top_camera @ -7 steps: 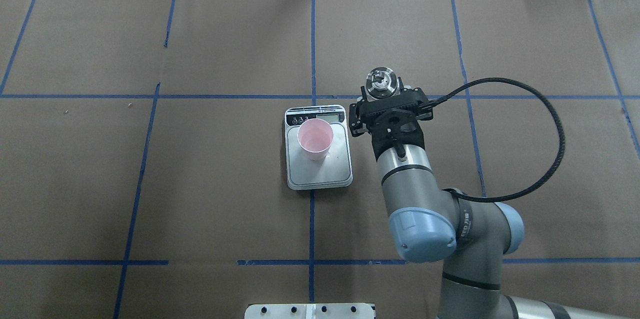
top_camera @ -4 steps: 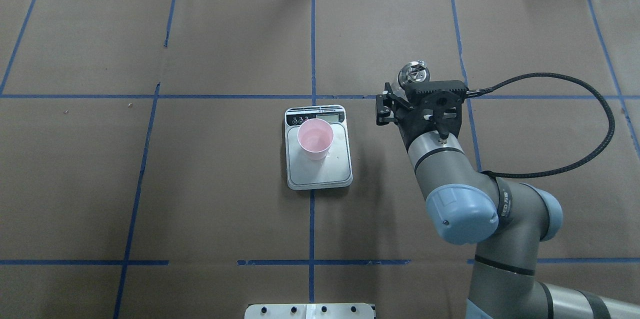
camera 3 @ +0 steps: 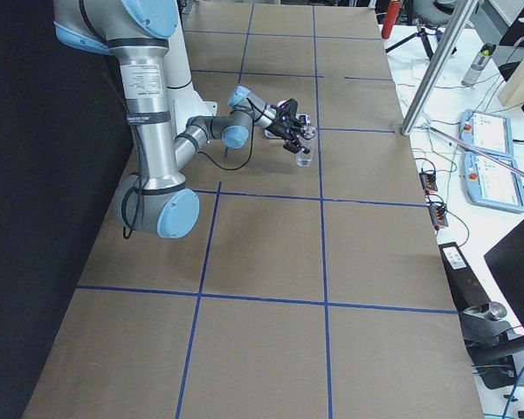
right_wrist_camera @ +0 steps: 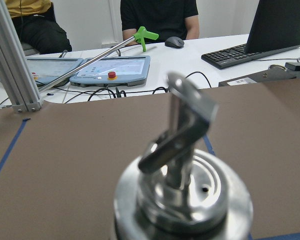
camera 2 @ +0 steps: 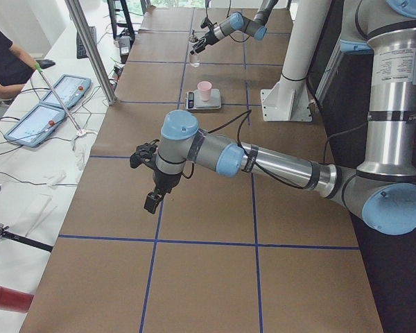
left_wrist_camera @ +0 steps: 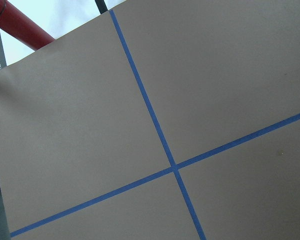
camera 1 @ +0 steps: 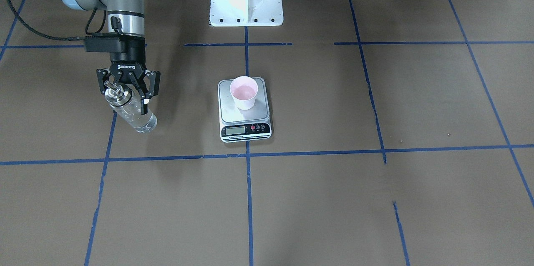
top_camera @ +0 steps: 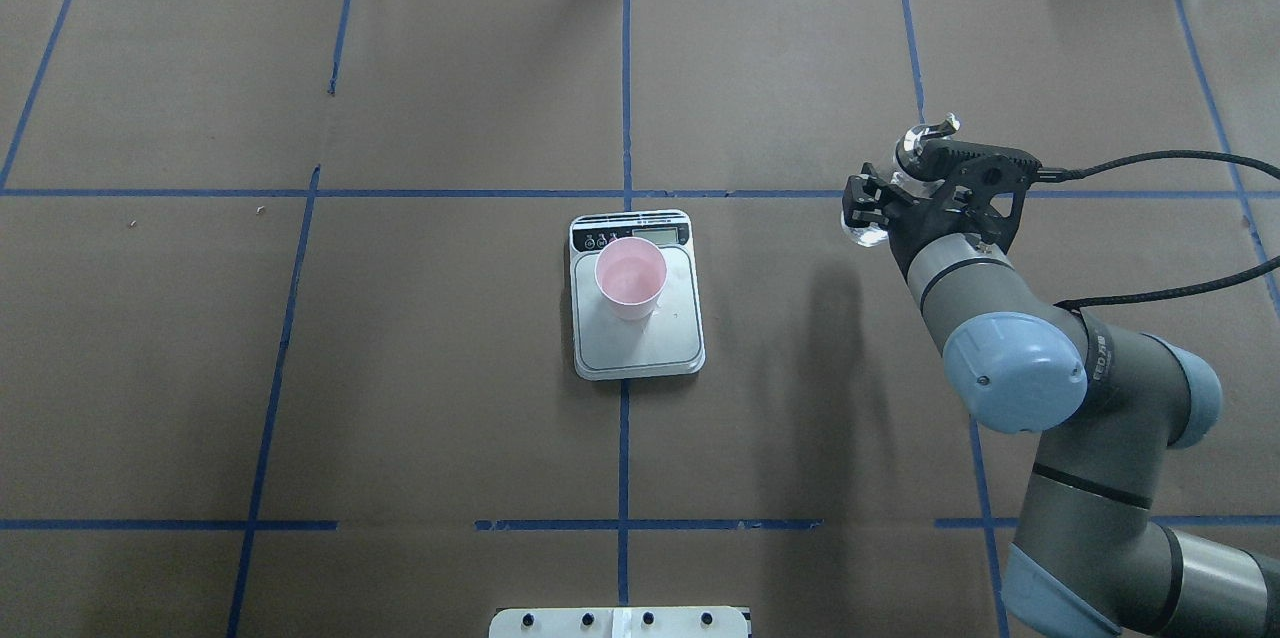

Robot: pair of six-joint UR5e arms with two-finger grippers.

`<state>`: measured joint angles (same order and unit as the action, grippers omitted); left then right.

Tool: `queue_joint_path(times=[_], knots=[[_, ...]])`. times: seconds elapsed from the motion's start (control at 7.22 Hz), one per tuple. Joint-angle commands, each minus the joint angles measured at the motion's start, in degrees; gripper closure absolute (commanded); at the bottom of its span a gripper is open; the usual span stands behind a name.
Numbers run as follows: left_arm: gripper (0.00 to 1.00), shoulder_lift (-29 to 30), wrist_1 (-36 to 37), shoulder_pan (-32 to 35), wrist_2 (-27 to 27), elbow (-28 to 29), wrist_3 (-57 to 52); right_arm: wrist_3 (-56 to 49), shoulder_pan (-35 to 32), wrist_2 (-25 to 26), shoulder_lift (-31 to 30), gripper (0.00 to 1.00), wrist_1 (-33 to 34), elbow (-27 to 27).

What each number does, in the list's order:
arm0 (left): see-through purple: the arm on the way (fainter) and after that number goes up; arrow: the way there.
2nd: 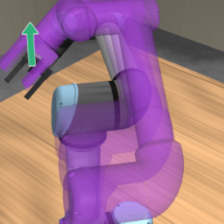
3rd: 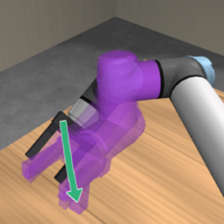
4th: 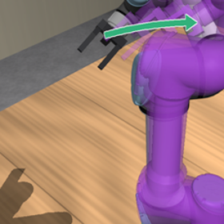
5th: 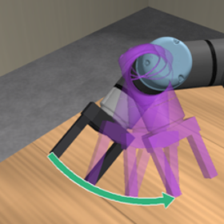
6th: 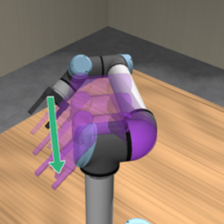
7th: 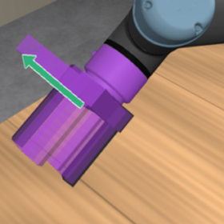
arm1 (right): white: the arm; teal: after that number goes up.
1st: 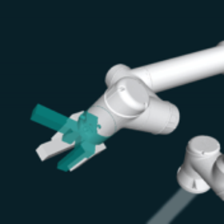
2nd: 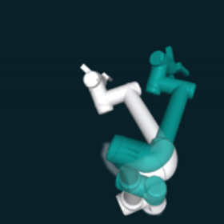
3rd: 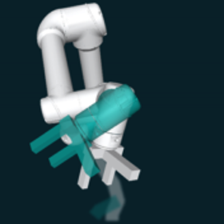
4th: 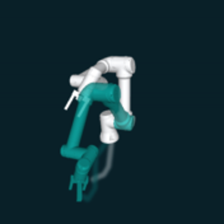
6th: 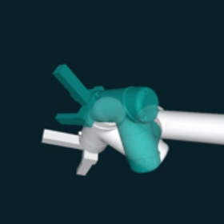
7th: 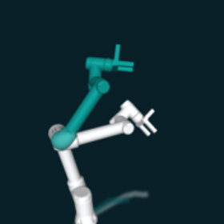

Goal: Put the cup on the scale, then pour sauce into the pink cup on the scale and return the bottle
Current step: 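Carry the bottle back to its spot and lower it to the table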

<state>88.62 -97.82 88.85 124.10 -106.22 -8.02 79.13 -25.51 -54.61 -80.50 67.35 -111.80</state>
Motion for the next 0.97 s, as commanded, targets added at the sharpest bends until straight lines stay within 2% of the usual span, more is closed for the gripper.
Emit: queue_joint_path(times=[0.0, 0.55, 0.83], knots=[[0.00, -0.02, 0.09, 0.18, 0.00, -0.48, 0.02, 2.96, -0.33, -0.24, -3.33, 1.00, -0.20, -0.17], [0.00, -0.02, 0.35, 0.53, 0.00, -1.09, 0.02, 2.88, -0.33, -0.59, -8.52, 1.00, 0.33, -0.09], [0.00, -0.02, 0.35, 0.54, 0.00, -1.19, 0.02, 2.96, -0.33, -2.86, -8.53, 1.00, 0.33, -0.18]])
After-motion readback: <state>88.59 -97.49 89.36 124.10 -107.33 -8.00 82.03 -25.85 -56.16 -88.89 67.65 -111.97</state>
